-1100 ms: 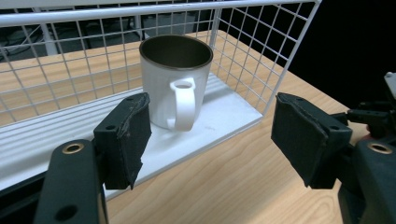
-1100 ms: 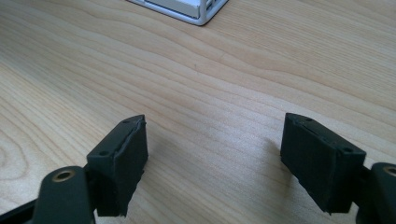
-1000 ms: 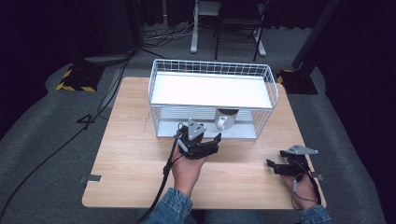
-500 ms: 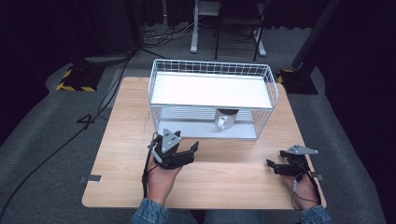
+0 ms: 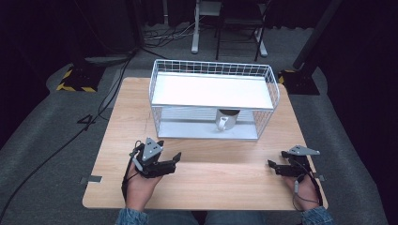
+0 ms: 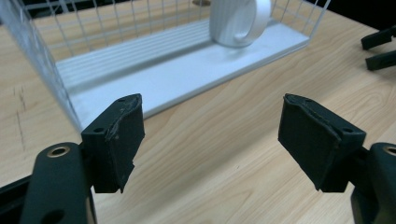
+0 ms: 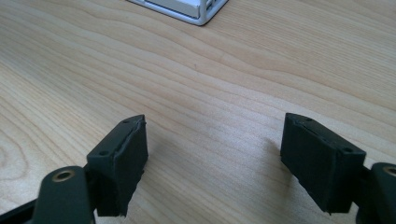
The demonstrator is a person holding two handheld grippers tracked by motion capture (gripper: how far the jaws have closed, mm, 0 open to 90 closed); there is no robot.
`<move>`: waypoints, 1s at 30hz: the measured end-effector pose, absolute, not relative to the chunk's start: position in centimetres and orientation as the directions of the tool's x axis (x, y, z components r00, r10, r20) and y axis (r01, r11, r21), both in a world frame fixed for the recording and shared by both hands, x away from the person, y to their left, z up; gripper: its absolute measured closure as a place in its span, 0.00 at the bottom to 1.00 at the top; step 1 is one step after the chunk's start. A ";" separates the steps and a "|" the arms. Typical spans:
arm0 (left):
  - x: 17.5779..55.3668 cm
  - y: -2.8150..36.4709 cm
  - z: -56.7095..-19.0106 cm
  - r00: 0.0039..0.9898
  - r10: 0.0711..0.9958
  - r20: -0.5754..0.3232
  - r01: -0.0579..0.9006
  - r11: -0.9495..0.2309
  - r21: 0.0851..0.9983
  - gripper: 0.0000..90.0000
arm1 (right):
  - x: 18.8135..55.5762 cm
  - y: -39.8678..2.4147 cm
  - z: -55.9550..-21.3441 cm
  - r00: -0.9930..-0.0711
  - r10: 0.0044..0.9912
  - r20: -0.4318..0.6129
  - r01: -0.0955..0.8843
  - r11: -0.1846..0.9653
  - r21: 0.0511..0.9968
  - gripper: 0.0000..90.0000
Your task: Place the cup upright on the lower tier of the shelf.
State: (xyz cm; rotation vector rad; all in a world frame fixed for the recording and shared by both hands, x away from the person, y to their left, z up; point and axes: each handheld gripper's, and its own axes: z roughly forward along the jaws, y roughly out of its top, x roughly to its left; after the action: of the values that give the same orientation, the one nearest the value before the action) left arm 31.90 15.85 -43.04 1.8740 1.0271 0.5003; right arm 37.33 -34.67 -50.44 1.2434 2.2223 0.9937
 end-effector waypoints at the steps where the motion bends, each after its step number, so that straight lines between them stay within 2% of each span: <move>1: 31.9 16.4 -43.3 0.567 0.820 -0.071 0.453 -0.239 0.859 0.25 | 37.3 -34.7 -50.4 -0.521 0.853 -0.006 0.565 0.350 0.747 0.26; 5: 31.8 18.8 -44.4 0.527 0.845 -0.089 0.487 -0.214 0.847 0.25 | 37.3 -34.7 -50.4 -0.521 0.853 -0.006 0.565 0.350 0.747 0.26; 13: 31.7 21.0 -46.0 0.489 0.867 -0.101 0.530 -0.202 0.824 0.24 | 37.3 -34.7 -50.4 -0.521 0.853 -0.005 0.565 0.350 0.747 0.26; 30: 32.3 22.8 -49.3 0.431 0.896 -0.109 0.631 -0.213 0.746 0.18 | 37.3 -34.7 -50.4 -0.521 0.853 -0.006 0.565 0.350 0.747 0.26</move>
State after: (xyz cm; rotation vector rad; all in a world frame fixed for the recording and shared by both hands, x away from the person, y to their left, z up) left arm 32.33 22.82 -49.29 1.9421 1.2885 0.4521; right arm 37.33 -34.67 -50.44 1.2434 2.2227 0.9932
